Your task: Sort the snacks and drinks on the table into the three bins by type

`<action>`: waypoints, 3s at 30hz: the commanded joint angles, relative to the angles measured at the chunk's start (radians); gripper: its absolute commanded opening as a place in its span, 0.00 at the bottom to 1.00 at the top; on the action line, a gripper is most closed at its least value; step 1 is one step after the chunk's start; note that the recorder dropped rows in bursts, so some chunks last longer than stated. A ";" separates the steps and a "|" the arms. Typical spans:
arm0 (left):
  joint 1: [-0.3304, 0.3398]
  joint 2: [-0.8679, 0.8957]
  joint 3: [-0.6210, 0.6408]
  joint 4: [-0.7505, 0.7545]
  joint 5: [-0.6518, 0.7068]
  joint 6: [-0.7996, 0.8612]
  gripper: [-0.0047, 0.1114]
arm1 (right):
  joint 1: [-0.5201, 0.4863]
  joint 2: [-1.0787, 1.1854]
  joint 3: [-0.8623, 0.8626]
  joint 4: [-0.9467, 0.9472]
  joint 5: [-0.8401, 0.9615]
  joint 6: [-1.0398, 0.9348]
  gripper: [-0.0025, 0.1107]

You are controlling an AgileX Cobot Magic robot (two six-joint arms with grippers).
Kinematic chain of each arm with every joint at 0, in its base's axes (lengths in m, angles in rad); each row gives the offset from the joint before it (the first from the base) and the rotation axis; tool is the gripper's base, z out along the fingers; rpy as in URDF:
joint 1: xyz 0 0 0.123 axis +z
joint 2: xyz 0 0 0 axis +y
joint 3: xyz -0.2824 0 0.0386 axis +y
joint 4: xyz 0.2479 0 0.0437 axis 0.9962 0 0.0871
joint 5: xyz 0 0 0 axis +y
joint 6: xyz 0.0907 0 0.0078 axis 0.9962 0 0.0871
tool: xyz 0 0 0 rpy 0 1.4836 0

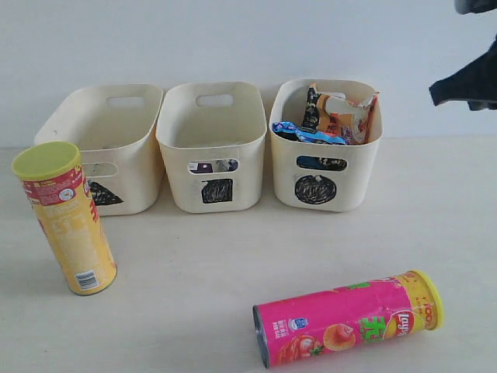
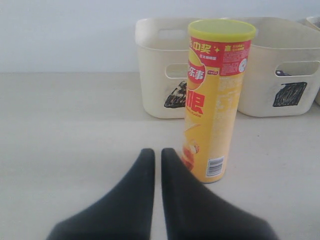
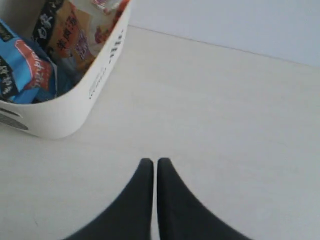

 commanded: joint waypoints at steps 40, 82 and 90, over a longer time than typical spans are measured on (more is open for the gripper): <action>0.001 -0.004 -0.002 -0.002 -0.007 -0.008 0.08 | -0.028 -1.004 0.781 -0.087 -0.330 0.039 0.02; 0.001 -0.004 -0.002 -0.002 -0.007 -0.008 0.08 | -0.107 -1.449 1.095 0.095 -0.251 -0.018 0.02; 0.001 -0.004 -0.002 -0.002 -0.008 -0.008 0.08 | -0.107 -1.449 1.176 0.141 -0.297 -0.012 0.02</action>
